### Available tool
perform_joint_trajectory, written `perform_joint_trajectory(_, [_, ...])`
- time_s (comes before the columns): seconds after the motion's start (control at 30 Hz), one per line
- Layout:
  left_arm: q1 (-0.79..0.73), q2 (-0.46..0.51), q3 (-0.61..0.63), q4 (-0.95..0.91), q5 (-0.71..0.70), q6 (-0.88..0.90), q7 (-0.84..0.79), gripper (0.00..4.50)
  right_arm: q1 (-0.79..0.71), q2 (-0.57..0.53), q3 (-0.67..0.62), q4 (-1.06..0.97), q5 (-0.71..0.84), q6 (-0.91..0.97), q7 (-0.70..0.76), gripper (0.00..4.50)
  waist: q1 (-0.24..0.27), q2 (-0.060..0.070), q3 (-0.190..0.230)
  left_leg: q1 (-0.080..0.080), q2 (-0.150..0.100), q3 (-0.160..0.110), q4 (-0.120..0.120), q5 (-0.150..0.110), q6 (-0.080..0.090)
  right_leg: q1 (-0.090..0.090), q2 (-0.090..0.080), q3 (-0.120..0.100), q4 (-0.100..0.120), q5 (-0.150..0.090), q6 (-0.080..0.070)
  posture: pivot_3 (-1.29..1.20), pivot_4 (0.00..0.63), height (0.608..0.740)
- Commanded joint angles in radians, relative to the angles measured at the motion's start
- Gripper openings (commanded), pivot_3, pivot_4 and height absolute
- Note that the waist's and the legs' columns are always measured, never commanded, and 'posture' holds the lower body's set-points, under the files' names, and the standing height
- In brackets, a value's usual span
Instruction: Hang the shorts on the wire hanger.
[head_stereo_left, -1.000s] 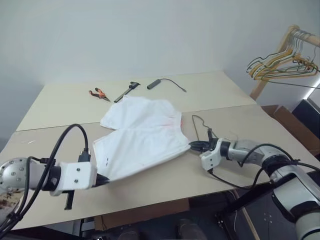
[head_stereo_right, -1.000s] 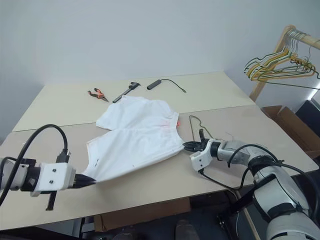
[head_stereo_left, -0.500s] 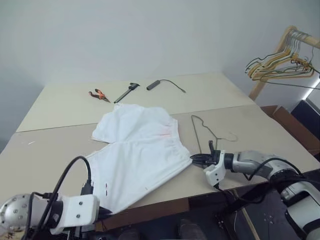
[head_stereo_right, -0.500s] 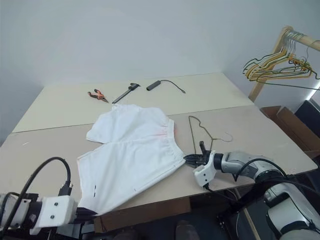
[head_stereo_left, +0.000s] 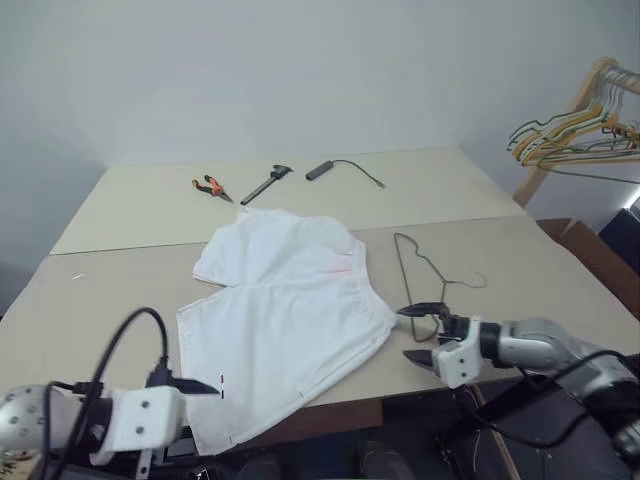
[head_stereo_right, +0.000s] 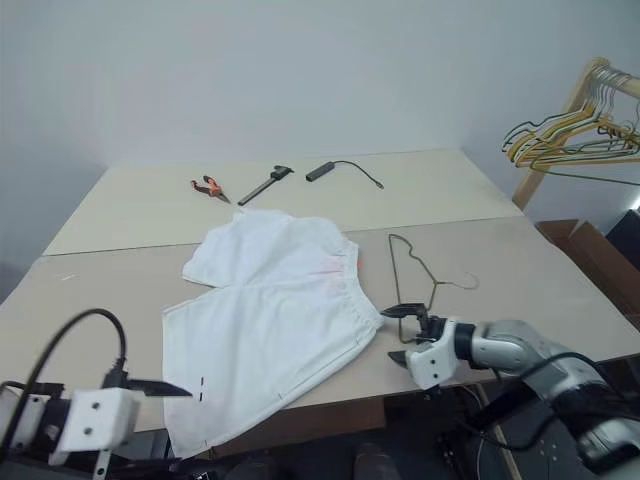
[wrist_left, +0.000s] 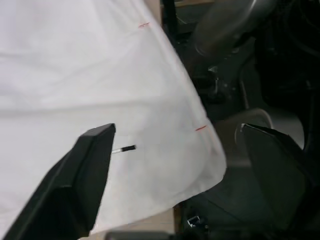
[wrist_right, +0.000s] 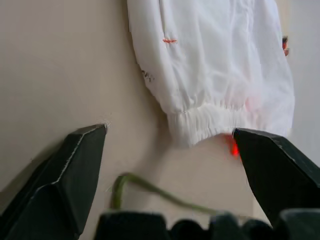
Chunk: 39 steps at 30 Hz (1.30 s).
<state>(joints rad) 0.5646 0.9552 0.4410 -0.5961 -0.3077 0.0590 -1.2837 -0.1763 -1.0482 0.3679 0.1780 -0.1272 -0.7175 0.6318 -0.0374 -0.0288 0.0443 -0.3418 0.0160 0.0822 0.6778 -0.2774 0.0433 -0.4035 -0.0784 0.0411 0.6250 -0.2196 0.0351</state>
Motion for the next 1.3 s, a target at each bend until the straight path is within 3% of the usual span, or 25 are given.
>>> perform_joint_trajectory(0.03, [-0.056,-0.049,0.012,0.033,-0.087,-0.007,0.03,4.47,0.073,-0.039,-0.146,-0.183,0.267,0.301,0.072,4.5,0.004,-0.001,0.0,0.0,0.0,0.0,0.0,-0.001,0.0,0.0,0.0,0.0,0.0,0.0,0.001,0.01,0.034,0.74])
perform_joint_trajectory(0.13, [-0.271,-0.084,-0.007,0.128,-0.27,0.139,0.105,4.47,0.128,-0.037,-0.237,-0.31,0.407,0.683,0.058,4.5,0.009,-0.002,0.001,0.0,0.001,0.001,0.001,-0.001,0.0,0.0,0.0,0.001,0.0,0.0,0.001,0.0,0.028,0.74])
perform_joint_trajectory(0.23, [-0.461,-0.1,-0.04,0.139,-0.404,0.309,0.213,4.47,0.129,-0.014,-0.264,-0.397,0.449,1.012,0.019,4.5,0.025,-0.006,0.001,0.001,0.002,0.001,0.002,-0.001,0.0,0.0,0.001,0.0,0.002,0.0,0.001,-0.01,0.024,0.74])
perform_joint_trajectory(0.37, [-0.658,-0.121,-0.168,0.101,-0.48,0.468,0.313,4.47,-0.014,0.13,-0.245,-0.429,0.485,1.571,-0.138,4.5,0.018,-0.008,-0.002,-0.001,0.001,0.002,0.002,-0.001,-0.001,0.0,0.001,0.001,0.001,0.002,0.003,-0.04,0.01,0.74])
perform_joint_trajectory(0.53, [-0.772,-0.157,-0.268,0.083,-0.474,0.547,0.393,4.47,-0.116,0.284,-0.236,-0.395,0.427,1.849,-0.269,4.5,0.0,-0.007,-0.005,-0.015,-0.001,0.002,0.002,-0.003,-0.002,-0.014,0.002,0.002,0.001,0.009,0.0,-0.05,0.0,0.74])
perform_joint_trajectory(0.6, [-0.799,-0.167,-0.293,0.079,-0.476,0.569,0.407,4.5,-0.138,0.311,-0.215,-0.366,0.405,1.914,-0.291,4.13,-0.007,-0.01,-0.007,-0.019,-0.002,0.002,0.003,-0.003,-0.002,-0.018,0.004,0.001,0.001,0.01,-0.001,-0.05,0.0,0.74])
perform_joint_trajectory(0.73, [-0.818,-0.181,-0.319,0.07,-0.466,0.584,0.425,4.5,-0.147,0.334,-0.229,-0.359,0.39,1.97,-0.311,2.9,-0.009,-0.013,-0.011,-0.018,-0.002,0.002,0.003,-0.003,-0.002,-0.016,0.004,0.001,-0.001,0.01,0.0,-0.04,0.0,0.74])
perform_joint_trajectory(1.0, [-0.849,-0.216,-0.348,0.093,-0.456,0.588,0.443,4.5,-0.135,0.241,-0.219,-0.383,0.324,1.916,-0.287,0.15,-0.001,-0.015,-0.012,-0.018,-0.002,0.002,0.007,-0.002,0.0,-0.013,0.001,0.001,-0.003,0.007,0.003,-0.05,0.013,0.74])
perform_joint_trajectory(1.17, [-0.911,-0.255,-0.381,0.149,-0.414,0.572,0.451,4.5,-0.138,0.157,-0.199,-0.346,0.188,1.651,-0.296,0.07,-0.012,-0.013,-0.012,-0.022,-0.003,0.002,0.006,-0.002,0.0,-0.018,0.004,0.001,-0.002,0.012,0.003,-0.06,0.015,0.74])
perform_joint_trajectory(1.23, [-0.933,-0.265,-0.389,0.17,-0.398,0.562,0.443,4.5,-0.122,0.121,-0.191,-0.333,0.11,1.46,-0.312,0.07,-0.018,-0.012,-0.011,-0.023,-0.004,0.002,0.006,-0.002,0.0,-0.019,0.004,0.001,-0.002,0.011,0.003,-0.06,0.014,0.74])
perform_joint_trajectory(1.3, [-0.969,-0.278,-0.393,0.205,-0.393,0.567,0.443,4.5,-0.099,0.046,-0.16,-0.293,-0.033,1.113,-0.372,0.07,-0.024,-0.012,-0.011,-0.023,-0.004,0.002,0.006,-0.002,0.0,-0.019,0.004,0.001,-0.002,0.01,0.004,-0.07,0.011,0.74])
